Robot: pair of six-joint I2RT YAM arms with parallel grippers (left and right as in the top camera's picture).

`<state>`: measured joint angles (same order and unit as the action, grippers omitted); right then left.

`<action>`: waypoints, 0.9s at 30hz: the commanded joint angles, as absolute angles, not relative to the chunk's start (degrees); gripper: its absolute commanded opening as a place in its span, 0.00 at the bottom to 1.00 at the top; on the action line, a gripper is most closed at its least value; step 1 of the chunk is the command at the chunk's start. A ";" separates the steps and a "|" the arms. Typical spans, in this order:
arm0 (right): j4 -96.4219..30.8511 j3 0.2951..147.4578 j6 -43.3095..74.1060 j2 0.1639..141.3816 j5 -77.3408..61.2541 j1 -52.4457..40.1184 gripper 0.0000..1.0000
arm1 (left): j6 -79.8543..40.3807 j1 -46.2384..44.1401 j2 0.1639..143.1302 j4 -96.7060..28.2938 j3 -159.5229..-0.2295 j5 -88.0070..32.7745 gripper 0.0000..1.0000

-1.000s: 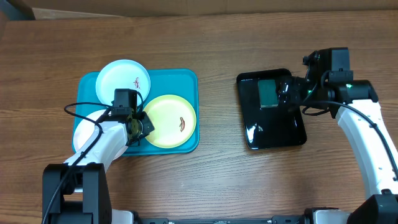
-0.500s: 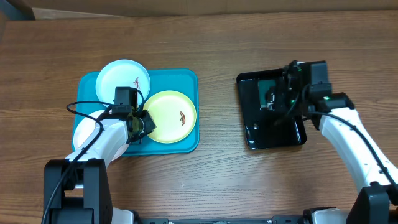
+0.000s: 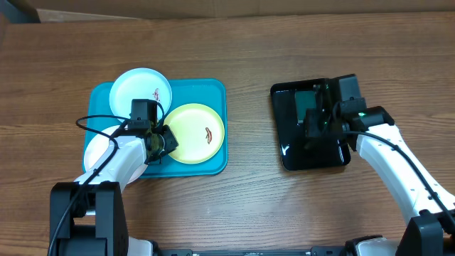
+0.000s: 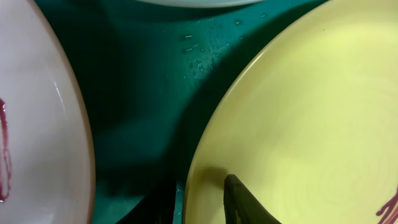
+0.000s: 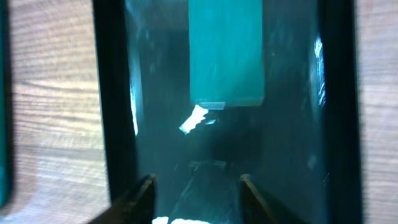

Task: Clean dirty plates on tray and stack at the side

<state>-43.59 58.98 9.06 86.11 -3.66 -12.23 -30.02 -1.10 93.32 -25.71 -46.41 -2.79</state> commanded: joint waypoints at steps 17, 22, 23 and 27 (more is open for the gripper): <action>-47.44 60.01 22.57 87.90 -3.49 -18.06 0.04 | -29.98 -1.21 94.87 -25.15 -46.13 -4.51 0.30; -45.50 60.01 22.83 90.54 -3.53 -18.06 0.16 | -29.98 -1.21 94.87 -25.02 -46.13 -4.54 0.31; -45.25 60.01 23.38 90.98 -3.53 -18.06 0.14 | -29.98 -1.21 94.87 -24.99 -46.13 -4.51 0.30; -44.10 60.01 26.02 92.55 -3.86 -18.20 0.04 | -29.98 -1.21 94.85 -24.99 -46.15 -4.51 0.31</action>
<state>-45.10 58.98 23.42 91.37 -4.08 -17.78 -30.02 -1.10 93.41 -24.80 -46.44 -4.08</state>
